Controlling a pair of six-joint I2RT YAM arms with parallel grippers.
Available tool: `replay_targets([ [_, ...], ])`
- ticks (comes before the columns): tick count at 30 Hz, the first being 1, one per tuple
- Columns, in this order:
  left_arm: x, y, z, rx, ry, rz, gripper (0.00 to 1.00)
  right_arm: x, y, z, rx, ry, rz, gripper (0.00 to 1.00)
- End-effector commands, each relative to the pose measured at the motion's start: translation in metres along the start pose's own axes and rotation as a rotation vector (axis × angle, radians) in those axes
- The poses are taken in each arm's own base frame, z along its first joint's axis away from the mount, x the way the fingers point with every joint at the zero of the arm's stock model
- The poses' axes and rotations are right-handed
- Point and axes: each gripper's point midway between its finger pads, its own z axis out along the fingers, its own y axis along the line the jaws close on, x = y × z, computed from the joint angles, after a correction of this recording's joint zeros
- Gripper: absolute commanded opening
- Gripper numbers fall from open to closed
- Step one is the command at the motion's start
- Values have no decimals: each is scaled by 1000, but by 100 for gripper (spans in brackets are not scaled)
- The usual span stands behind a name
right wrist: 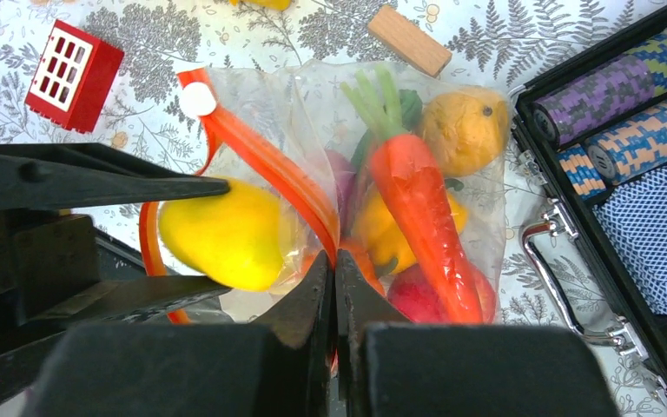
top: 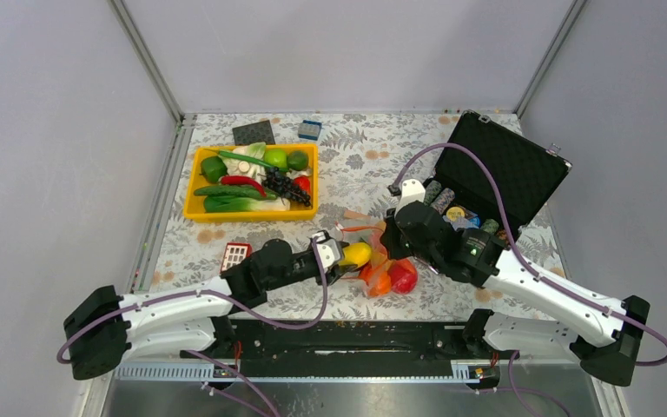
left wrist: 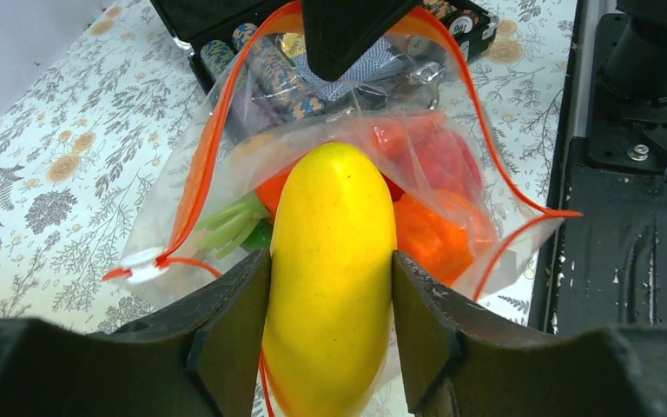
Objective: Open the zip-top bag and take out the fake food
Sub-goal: Pick up the fake fruit from the zipper food storage bag, then place the fake fruit in the bin.
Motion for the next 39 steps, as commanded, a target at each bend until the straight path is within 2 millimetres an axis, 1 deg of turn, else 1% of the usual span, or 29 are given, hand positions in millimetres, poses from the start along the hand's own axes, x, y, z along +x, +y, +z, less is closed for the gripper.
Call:
replay_targets([
  [1, -13, -4, -13, 21, -20, -4, 38, -16, -15, -8, 66, -76, 37, 0],
  [3, -15, -2, -19, 6, -20, -7, 38, -19, -16, -11, 71, -91, 42, 0],
  [5, -21, 1, -25, -17, -46, -16, 37, -20, -17, -11, 75, -95, 42, 0],
  [9, -46, 7, -39, -62, -157, -58, 38, -17, -17, -8, 78, -83, 44, 0],
  [12, -71, 18, -45, -121, -241, -143, 39, -14, -14, -4, 72, -69, 45, 0],
  [16, -94, 26, -48, -152, -272, -197, 39, -10, -12, 0, 63, -60, 58, 0],
  [18, -107, 36, -54, -202, -299, -214, 39, -8, -11, 2, 58, -54, 61, 0],
  [21, -123, 54, -63, -279, -309, -238, 45, -4, -11, 3, 56, -46, 69, 0],
  [24, -139, 67, -72, -303, -301, -257, 45, 0, -13, 3, 56, -42, 74, 0],
  [28, -154, 94, -87, -354, -326, -301, 45, 2, -14, 3, 54, -43, 80, 0],
  [34, -143, 147, -106, -504, -266, -339, 45, 4, -13, 4, 49, -36, 79, 0],
  [38, -129, 189, -117, -585, -207, -386, 45, 6, -12, 5, 46, -27, 68, 0],
  [39, -125, 202, -122, -616, -192, -389, 45, 6, -12, 5, 44, -25, 65, 0],
])
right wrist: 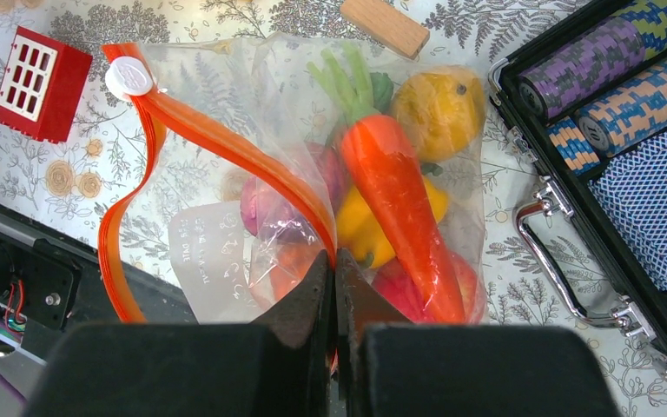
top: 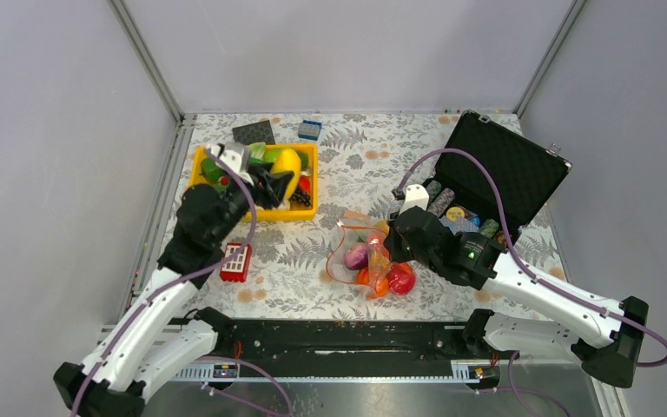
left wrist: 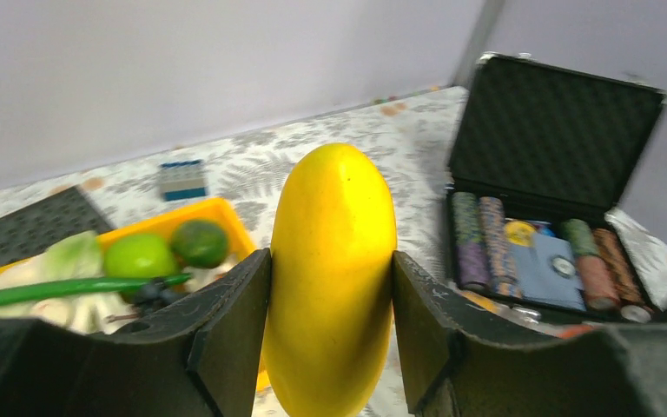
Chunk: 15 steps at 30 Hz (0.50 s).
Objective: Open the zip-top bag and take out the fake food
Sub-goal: Place the fake fruit in the bin.
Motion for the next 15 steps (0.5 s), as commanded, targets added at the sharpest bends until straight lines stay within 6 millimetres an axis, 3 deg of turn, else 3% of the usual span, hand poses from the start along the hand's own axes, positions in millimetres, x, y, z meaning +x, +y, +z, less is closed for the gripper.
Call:
replay_targets([
  [1, -16, 36, 13, -54, 28, -31, 45, -6, 2, 0, -14, -23, 15, 0],
  [7, -3, 113, 24, -234, 81, -96, 44, -2, 1, 1, -18, -12, 1, 0],
  [11, 12, 168, 23, -367, 118, -115, 44, 0, 1, 2, -22, -12, -3, 0],
  [15, 15, 222, 18, -465, 145, -55, 44, 4, 4, 3, -41, -3, 5, 0],
])
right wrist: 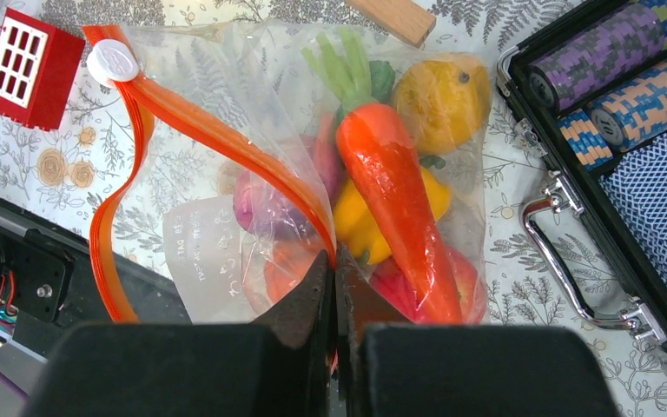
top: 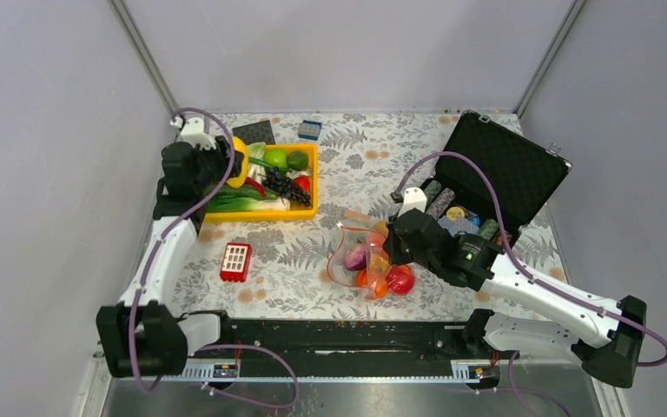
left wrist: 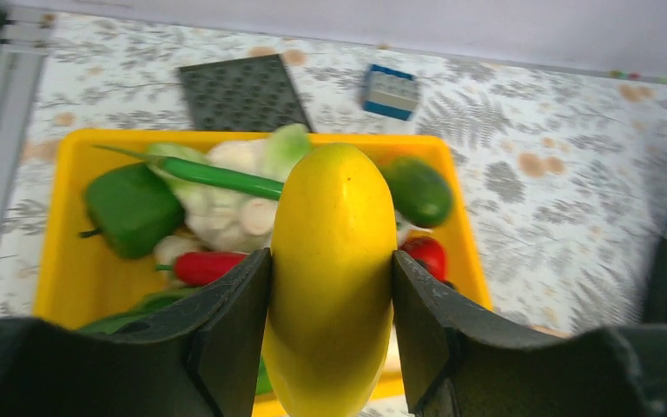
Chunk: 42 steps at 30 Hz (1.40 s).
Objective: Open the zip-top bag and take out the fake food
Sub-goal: Place the fake fruit in the bin.
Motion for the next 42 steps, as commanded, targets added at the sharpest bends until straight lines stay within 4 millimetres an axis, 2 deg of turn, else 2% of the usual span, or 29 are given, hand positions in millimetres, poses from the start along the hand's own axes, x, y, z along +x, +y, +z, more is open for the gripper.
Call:
replay_targets([
  [1, -43, 35, 13, -43, -72, 79, 44, -3, 5, 0, -37, -15, 16, 0],
  [7, -52, 101, 30, -113, -51, 75, 44, 1, 6, -1, -53, -3, 10, 0],
  [9, -47, 119, 35, -143, -38, 84, 44, 1, 6, -2, -54, -2, -2, 0],
  [15, -22, 147, 50, -188, 45, 147, 44, 2, 2, -2, -37, 11, -46, 0],
  [21, -12, 172, 64, -217, 79, 183, 44, 6, 4, -3, -56, 24, -40, 0],
  [32, 2, 205, 82, -271, 132, 282, 41, 12, -4, -9, -52, 20, -57, 0],
  [35, -3, 211, 85, -294, 97, 312, 39, 14, -3, -9, -59, 28, -51, 0],
  [42, -13, 195, 101, -190, -43, 312, 38, 24, 1, -7, -79, 66, -25, 0],
])
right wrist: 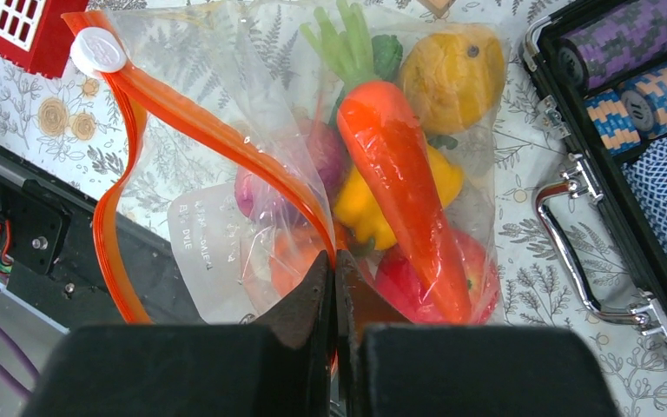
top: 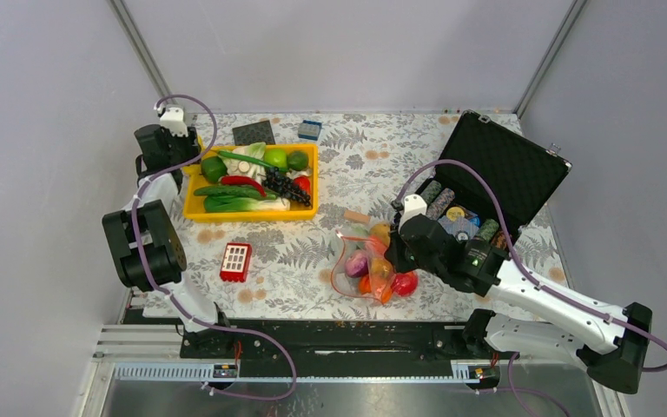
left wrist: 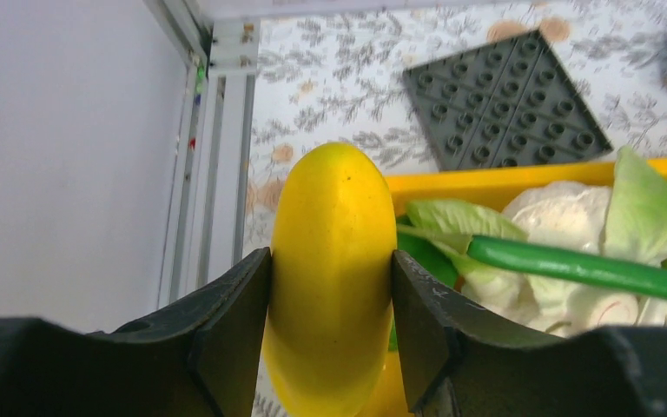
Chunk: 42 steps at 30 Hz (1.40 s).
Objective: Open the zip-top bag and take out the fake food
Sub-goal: Place the fake fruit in the bin.
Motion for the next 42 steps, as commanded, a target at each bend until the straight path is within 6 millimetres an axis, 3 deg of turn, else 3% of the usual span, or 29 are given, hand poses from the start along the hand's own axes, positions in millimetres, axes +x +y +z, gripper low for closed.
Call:
replay_targets([
  [1, -43, -2, 5, 32, -210, 28, 38, 6, 1, 0, -14, 25, 27, 0],
  [7, -43, -8, 8, 57, -250, 19, 38, 6, 3, 5, -6, 36, 28, 0],
  [18, -17, -19, 10, 100, -206, -15, 38, 2, 7, 5, -17, 39, 16, 0],
  [29, 13, -25, -1, 96, -134, -16, 38, 5, 4, 0, -25, 26, 23, 0],
  [42, 30, -17, -15, 19, -42, -49, 37, 3, 6, -7, -58, -4, 37, 0],
])
